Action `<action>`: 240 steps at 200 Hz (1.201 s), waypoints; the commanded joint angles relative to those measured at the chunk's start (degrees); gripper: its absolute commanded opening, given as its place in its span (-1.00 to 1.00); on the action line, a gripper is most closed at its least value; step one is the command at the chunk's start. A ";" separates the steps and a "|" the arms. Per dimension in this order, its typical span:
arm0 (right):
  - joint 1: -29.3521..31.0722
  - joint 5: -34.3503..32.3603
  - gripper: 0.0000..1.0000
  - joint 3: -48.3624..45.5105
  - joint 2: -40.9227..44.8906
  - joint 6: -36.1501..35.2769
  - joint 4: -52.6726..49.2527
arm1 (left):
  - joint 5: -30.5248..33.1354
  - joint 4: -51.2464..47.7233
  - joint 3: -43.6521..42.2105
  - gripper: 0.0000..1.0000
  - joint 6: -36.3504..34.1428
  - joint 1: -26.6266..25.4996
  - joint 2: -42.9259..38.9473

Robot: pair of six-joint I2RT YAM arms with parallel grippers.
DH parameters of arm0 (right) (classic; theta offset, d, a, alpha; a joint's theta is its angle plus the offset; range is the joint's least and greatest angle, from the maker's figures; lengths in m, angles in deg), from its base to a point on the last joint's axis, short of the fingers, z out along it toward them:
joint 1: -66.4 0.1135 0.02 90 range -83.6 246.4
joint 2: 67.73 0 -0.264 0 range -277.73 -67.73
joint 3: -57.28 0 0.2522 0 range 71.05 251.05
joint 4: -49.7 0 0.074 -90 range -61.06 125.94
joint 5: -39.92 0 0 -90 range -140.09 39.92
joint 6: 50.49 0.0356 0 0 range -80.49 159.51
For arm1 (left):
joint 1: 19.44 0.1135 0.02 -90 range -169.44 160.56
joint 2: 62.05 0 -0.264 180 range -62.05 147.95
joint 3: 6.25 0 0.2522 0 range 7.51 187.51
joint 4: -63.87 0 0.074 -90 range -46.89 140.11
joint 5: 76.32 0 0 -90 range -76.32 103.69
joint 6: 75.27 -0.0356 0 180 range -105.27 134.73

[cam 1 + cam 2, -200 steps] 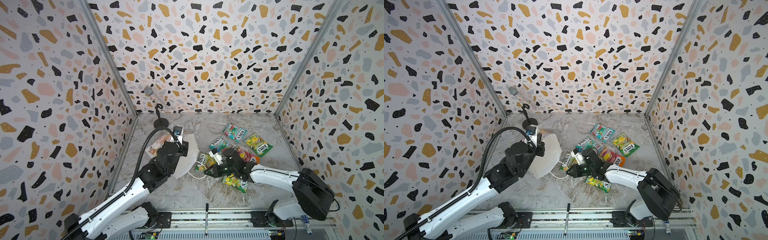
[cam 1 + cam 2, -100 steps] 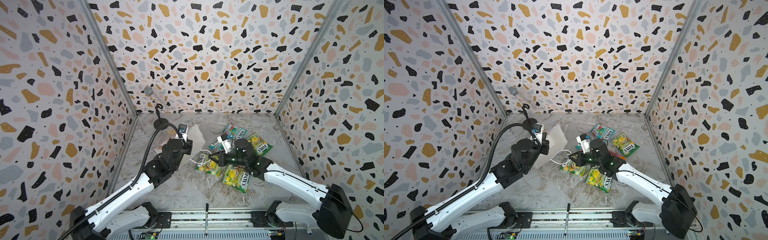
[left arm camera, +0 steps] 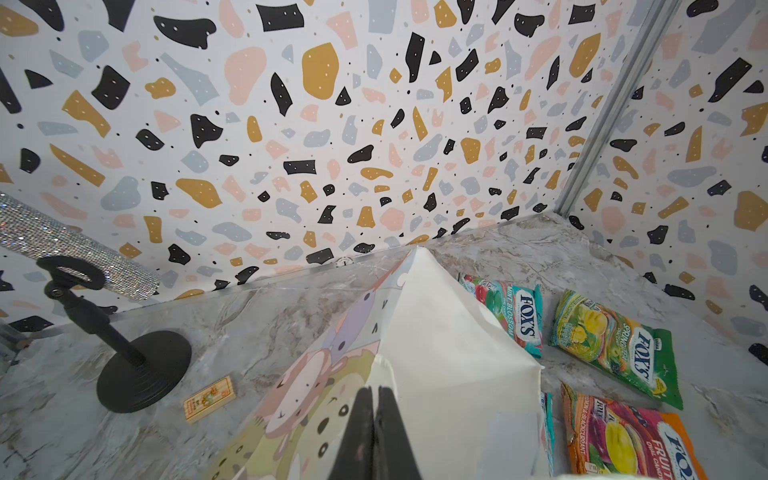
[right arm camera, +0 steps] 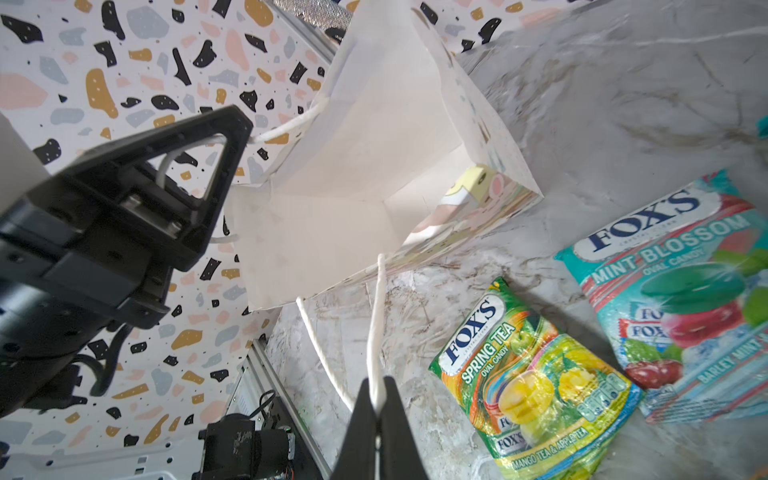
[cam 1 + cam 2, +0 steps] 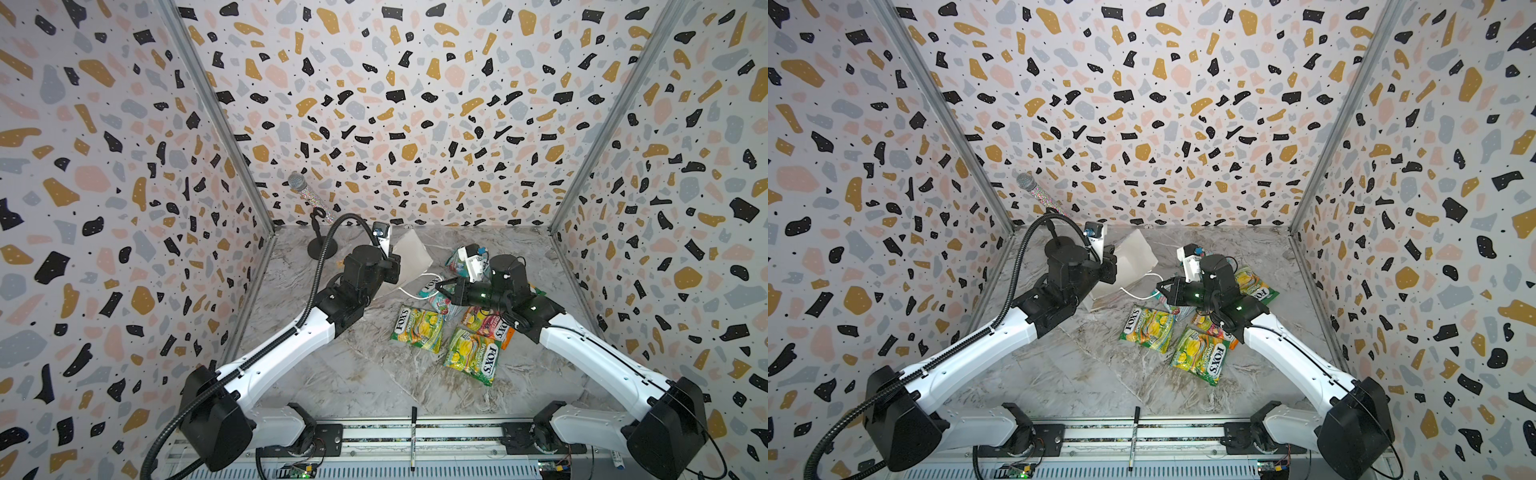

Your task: Take the snacks out of the paper bag

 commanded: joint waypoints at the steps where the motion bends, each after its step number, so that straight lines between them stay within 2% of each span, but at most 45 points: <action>1: -1.52 0.14 -1.00 3.21 0.08 0.64 -1.56 | -6.57 2.92 3.09 -1.00 2.49 1.95 2.20; 59: -4.04 0.63 -1.00 6.58 -3.46 1.72 -0.30 | -11.50 3.52 6.29 -1.00 4.63 5.87 7.66; 109: -4.47 1.39 -1.00 13.20 -10.08 1.39 0.17 | -14.89 4.73 7.99 -1.00 6.73 9.28 11.16; 127: -4.46 1.41 -0.86 16.62 -12.88 1.09 0.11 | -15.45 4.49 9.31 -1.00 6.91 10.24 12.35; 137: -4.48 1.38 -0.72 18.66 -14.46 0.70 -0.15 | -15.60 4.07 10.02 -1.00 6.88 10.54 12.86; 153: -4.52 2.01 -0.70 21.86 -17.10 0.26 -1.00 | -16.04 3.85 10.54 -0.99 6.92 11.00 13.40; 166: -4.45 2.56 -0.66 24.49 -18.98 -0.20 -1.97 | -16.06 3.89 10.62 -0.81 6.83 11.17 13.44; 181: -4.49 2.46 -0.38 27.22 -20.95 -0.65 -3.24 | -15.97 3.56 10.86 -0.49 6.69 11.53 13.59; 240: -4.58 1.38 0.16 37.69 -25.46 -4.55 -8.15 | -13.16 1.05 13.29 0.43 3.58 11.77 11.96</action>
